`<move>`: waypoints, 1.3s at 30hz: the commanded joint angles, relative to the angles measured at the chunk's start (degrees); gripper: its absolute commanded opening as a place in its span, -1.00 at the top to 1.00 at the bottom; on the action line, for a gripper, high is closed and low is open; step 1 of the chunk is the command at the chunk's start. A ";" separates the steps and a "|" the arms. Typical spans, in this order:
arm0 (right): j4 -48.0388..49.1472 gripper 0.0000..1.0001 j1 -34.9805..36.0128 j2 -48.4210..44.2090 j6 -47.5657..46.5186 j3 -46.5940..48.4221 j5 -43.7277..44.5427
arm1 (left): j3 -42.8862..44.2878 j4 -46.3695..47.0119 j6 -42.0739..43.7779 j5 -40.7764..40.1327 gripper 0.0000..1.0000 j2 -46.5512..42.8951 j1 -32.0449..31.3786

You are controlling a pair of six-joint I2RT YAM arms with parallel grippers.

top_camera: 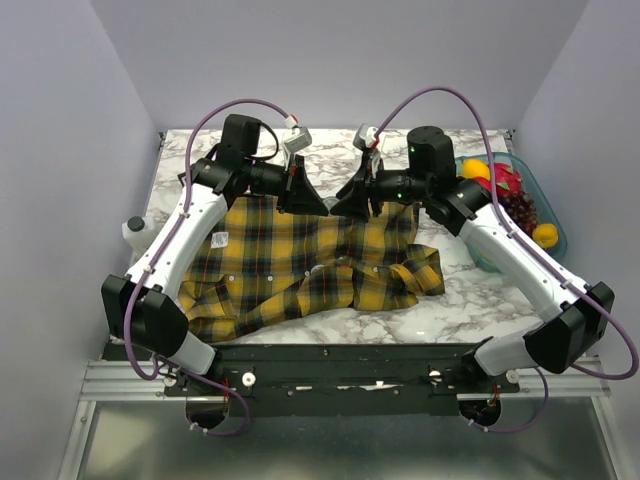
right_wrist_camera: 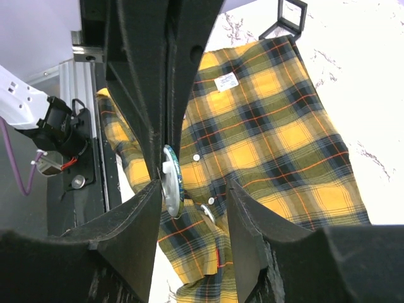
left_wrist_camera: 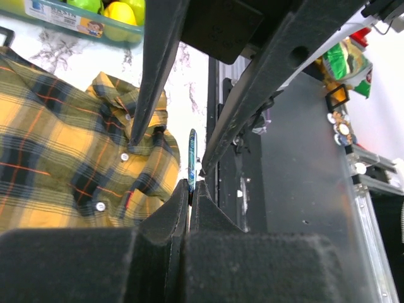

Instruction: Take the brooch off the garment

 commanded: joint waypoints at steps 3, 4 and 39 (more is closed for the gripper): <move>-1.26 -0.04 0.05 1.43 0.22 -0.55 2.69 | 2.23 -3.79 4.32 0.13 1.00 -0.43 0.19; -1.26 -0.04 -0.03 1.61 0.40 -0.55 3.04 | 2.32 -3.71 4.32 0.04 1.00 -0.52 0.10; 4.29 -0.42 -8.21 -2.94 7.80 -4.67 -6.54 | 4.95 -14.85 18.28 -17.25 1.00 -0.34 0.10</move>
